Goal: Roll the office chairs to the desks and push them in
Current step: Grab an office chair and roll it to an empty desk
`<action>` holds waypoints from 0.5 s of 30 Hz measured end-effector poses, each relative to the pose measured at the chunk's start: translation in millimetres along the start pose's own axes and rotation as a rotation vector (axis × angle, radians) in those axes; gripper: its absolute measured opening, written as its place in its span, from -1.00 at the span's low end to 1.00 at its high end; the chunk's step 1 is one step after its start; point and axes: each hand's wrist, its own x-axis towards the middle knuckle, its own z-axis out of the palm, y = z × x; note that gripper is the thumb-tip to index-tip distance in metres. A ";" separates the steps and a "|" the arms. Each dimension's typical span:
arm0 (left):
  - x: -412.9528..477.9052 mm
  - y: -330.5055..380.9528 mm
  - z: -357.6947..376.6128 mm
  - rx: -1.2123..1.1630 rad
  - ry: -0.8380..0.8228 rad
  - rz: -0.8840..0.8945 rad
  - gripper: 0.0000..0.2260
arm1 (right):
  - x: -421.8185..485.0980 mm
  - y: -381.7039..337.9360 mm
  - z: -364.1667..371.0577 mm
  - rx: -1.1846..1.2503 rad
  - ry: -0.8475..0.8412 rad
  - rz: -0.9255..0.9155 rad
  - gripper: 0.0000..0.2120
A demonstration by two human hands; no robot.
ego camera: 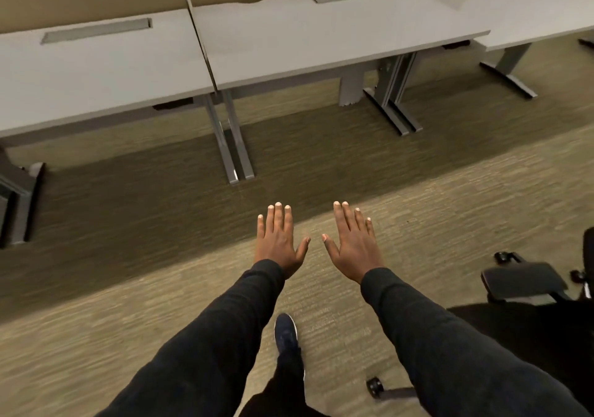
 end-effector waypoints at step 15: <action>-205.3 45.3 40.1 0.012 -0.013 -0.023 -0.22 | -203.3 -0.6 15.7 0.001 -0.031 -0.021 -0.28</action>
